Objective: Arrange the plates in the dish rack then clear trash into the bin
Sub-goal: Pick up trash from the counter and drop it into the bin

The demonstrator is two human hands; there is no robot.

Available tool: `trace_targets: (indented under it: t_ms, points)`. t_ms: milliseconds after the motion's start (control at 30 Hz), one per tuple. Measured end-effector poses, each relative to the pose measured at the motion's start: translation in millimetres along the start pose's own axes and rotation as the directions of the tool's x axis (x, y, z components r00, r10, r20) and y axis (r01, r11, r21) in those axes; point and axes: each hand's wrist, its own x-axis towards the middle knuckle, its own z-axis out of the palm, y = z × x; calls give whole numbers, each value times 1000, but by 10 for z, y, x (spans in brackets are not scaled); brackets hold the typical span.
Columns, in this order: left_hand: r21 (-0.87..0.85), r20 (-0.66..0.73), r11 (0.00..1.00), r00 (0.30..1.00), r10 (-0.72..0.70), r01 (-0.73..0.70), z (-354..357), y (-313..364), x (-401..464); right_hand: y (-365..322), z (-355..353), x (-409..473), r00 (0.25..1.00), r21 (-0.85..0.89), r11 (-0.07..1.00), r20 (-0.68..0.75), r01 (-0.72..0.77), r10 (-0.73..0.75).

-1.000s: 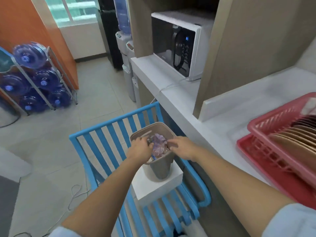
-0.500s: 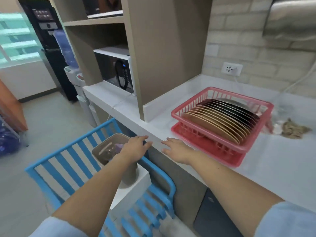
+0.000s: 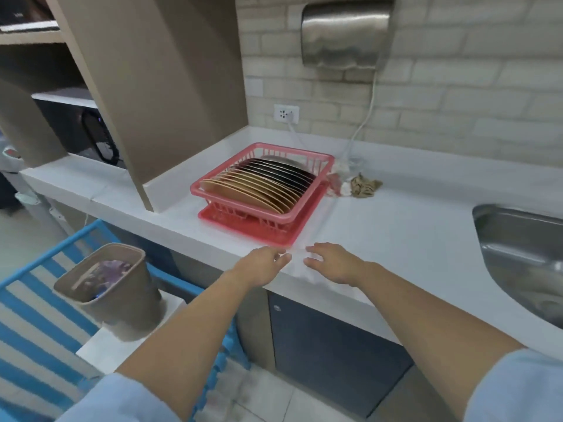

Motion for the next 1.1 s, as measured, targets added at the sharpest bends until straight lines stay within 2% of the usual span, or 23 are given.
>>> trace_targets:
  t_ms: [233,467,567,700,933,1100]
  points:
    - [20,-17,993,993,119,-119,218,896,366,811,-517,-219,987,-32,993,-115,-114,110]
    - [23,-103,990,985,137,-136,204,1312,1164,1336,-911,135,962,24,987,-221,-159,160]
    - [46,-93,990,986,139,-135,240,1399,1557,1533,-1004,365,955,79,982,-233,-171,185]
    - [68,-157,985,974,166,-157,244,1598,2042,1778,-1245,683,943,105,978,-263,-181,203]
    - [308,-151,922,945,291,-235,266,1930,2813,2242,-1472,1222,918,110,972,-321,-208,233]
    - [436,-140,882,955,261,-177,420,2064,3183,2514,-1497,1477,912,123,970,-333,-208,238]
